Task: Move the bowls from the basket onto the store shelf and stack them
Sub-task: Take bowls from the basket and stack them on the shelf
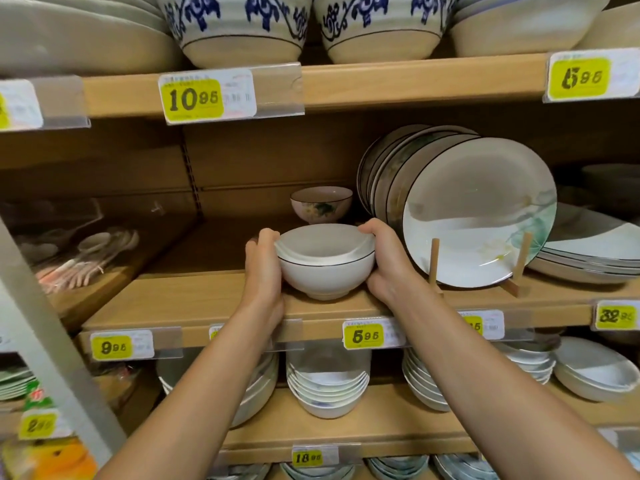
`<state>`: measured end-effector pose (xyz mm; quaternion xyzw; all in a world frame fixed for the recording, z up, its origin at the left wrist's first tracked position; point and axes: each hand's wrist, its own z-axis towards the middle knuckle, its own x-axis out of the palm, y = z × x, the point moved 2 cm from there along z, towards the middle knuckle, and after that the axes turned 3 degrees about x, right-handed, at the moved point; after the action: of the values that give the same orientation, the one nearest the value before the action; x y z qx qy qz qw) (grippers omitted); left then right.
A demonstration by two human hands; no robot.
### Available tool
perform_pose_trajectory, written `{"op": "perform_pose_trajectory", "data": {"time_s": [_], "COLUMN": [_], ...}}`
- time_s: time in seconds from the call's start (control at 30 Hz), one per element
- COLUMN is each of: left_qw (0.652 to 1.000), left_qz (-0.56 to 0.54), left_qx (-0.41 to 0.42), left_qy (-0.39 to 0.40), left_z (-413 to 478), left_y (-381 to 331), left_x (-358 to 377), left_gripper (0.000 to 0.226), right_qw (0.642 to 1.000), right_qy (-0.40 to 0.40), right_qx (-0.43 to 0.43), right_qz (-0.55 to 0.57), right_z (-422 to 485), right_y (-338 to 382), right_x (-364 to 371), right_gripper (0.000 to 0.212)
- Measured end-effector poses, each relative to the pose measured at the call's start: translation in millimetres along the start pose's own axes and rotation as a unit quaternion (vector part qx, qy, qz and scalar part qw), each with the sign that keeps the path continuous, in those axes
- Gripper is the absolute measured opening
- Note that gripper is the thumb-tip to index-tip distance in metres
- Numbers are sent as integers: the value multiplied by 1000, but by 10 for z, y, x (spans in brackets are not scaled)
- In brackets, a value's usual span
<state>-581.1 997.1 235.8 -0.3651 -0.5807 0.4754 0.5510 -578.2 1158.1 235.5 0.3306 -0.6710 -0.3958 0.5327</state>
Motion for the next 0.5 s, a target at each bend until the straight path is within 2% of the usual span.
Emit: {"op": "perform_pose_trajectory", "data": {"time_s": [0.07,0.1,0.17,0.33,0.37,0.5], "left_qw": [1000,1000,1000,999,999,1000], "left_qz": [-15,-18,-17,-30,-30,-11], "left_qx": [15,19,20,22,16,-7], "left_qy": [-14,-2,15,-9,-4,8], "left_z": [-169,-275,-414,-214,-177,-236], "left_y": [82,127,209,137,143,201], "left_x": [-24,8,117,111,59,-11], "left_gripper": [78,85,85,48,49,81], "right_qw": [1000,1000,999,996,995,999], "right_qy": [-5,-13,-30,-36,-29,-2], "right_qx": [-6,-7,-6,-49,-51,-20], "right_qz": [17,19,9,-68,-77,-36], "right_z": [27,39,39,-17,-27,18], "right_y": [13,11,-10,-88,-84,19], "right_x": [-4,-7,-4,-27,-27,9], "right_gripper": [23,29,37,20,18,21]}}
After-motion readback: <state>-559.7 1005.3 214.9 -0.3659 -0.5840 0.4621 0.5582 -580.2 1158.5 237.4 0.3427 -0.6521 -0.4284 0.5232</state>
